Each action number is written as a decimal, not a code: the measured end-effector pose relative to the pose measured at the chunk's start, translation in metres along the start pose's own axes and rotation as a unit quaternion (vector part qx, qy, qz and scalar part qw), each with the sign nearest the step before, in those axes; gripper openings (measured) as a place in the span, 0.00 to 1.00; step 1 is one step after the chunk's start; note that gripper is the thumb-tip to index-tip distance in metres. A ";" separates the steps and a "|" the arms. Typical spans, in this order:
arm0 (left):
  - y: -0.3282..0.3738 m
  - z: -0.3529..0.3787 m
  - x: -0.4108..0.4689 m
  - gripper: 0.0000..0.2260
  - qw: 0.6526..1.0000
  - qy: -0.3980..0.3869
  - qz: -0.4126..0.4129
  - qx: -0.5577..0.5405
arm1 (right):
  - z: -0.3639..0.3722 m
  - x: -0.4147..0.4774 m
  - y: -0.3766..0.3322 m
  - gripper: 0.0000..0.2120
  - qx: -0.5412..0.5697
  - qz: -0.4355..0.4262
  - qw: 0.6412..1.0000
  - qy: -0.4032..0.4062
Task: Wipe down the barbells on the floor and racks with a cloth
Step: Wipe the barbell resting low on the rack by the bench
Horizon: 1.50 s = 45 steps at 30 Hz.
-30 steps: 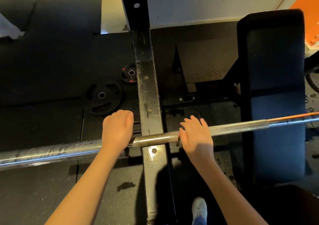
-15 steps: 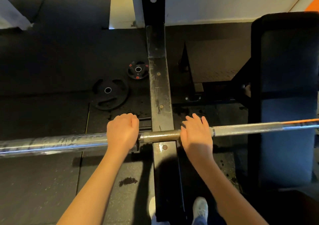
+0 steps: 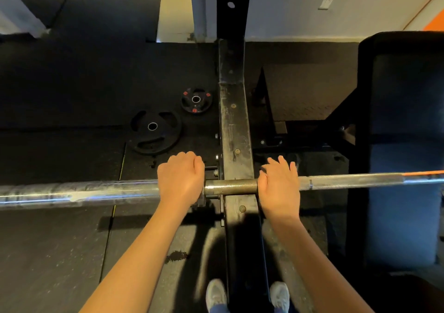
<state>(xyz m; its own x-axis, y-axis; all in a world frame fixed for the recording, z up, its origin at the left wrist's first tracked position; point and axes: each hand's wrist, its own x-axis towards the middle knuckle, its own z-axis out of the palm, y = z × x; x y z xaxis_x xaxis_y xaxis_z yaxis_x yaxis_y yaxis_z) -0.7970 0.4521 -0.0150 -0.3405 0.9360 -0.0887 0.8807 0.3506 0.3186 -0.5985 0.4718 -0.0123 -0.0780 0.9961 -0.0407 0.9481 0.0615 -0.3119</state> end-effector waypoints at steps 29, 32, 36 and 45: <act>0.014 -0.002 0.035 0.15 0.994 -0.042 -0.092 -0.052 | 0.022 0.016 -0.044 0.06 0.086 -0.013 0.995 -0.054; 0.012 -0.001 0.029 0.15 0.996 -0.029 -0.079 -0.033 | 0.029 0.004 -0.038 0.11 0.087 -0.135 0.986 -0.040; 0.009 0.000 0.012 0.15 0.999 -0.011 -0.026 0.019 | 0.013 0.019 -0.003 0.12 0.082 -0.142 0.985 -0.053; 0.004 0.002 -0.011 0.19 0.997 0.014 0.009 0.074 | 0.005 -0.004 -0.051 0.11 0.215 -0.088 0.973 0.011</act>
<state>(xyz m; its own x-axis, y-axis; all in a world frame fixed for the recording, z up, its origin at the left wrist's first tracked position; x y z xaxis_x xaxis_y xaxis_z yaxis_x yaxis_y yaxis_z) -0.7886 0.4433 -0.0147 -0.3309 0.9419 -0.0580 0.9250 0.3359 0.1774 -0.6479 0.4644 -0.0006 -0.2162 0.9740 0.0669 0.7037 0.2030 -0.6809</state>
